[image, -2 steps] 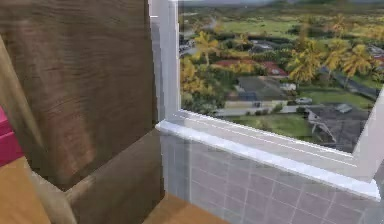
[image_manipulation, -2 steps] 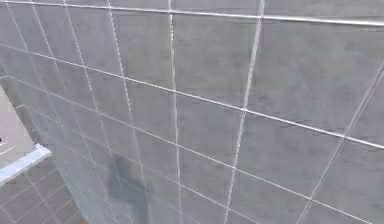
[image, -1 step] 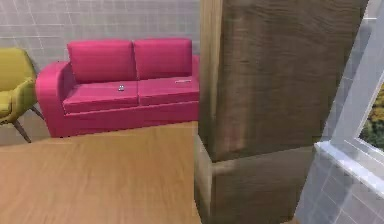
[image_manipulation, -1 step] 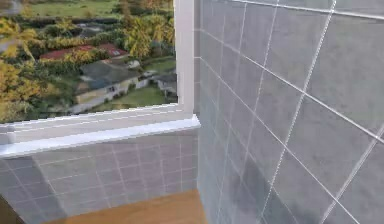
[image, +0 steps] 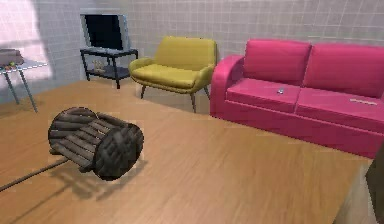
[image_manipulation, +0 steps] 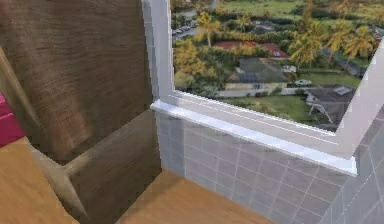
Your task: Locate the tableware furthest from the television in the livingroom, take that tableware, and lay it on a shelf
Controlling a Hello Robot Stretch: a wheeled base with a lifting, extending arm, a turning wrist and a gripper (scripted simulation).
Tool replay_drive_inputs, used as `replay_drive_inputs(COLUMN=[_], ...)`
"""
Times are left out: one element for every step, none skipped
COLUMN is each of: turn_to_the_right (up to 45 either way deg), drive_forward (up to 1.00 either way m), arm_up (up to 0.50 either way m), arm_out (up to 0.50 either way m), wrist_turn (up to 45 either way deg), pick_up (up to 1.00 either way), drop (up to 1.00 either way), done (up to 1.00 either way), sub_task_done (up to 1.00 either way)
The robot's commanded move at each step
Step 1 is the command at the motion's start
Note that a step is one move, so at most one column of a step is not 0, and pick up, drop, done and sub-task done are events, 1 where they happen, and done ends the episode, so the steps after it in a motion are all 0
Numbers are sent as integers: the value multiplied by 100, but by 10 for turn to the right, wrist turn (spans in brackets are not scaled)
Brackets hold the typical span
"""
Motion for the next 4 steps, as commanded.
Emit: replay_drive_inputs(turn_to_the_right=[-30, 0, 0, 0], drive_forward=[0, 100, 65, 50], arm_up=[0, 0, 0, 0], arm_out=[0, 0, 0, 0], wrist_turn=[0, 0, 0, 0], pick_up=[0, 0, 0, 0], drop=[0, 0, 0, 0], done=[0, 0, 0, 0], sub_task_done=[0, 0, 0, 0])
